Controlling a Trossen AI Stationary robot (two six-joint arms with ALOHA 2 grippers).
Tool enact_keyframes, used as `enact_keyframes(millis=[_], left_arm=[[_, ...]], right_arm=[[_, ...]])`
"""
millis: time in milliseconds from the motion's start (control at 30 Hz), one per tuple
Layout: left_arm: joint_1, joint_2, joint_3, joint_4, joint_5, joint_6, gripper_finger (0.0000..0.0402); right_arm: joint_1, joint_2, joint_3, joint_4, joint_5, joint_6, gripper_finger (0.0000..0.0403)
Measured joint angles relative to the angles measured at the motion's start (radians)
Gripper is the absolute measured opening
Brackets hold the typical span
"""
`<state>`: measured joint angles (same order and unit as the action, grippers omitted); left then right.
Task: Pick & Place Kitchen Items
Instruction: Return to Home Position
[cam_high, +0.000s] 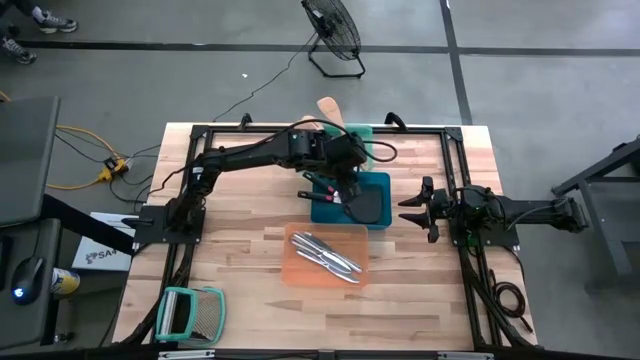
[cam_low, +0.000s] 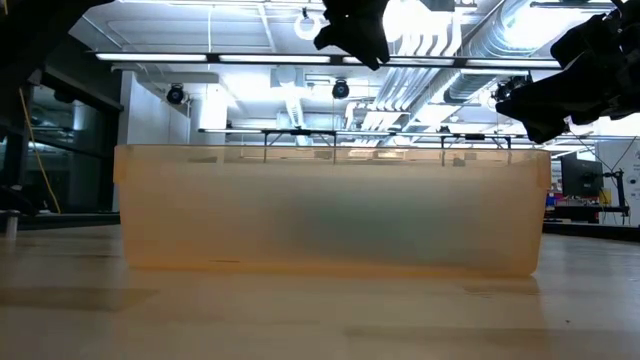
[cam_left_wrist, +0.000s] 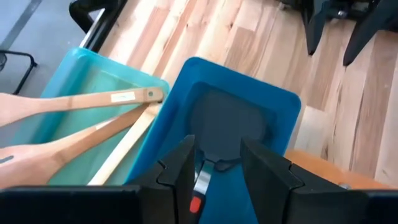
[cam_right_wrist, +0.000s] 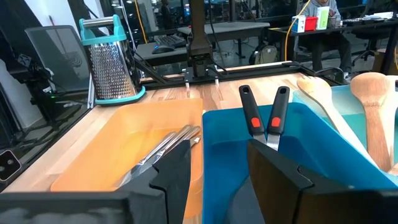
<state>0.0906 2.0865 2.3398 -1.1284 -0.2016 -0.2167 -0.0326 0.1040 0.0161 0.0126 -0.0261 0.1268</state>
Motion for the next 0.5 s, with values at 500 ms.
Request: enact_keyframes(millis=[500], left_arm=[[0.001,-0.115,-0.331,0.512,0.166,0.037,0.0125]], right_arm=[[0.0,0.0,0.0,0.0,-0.002,0.0,0.0149]])
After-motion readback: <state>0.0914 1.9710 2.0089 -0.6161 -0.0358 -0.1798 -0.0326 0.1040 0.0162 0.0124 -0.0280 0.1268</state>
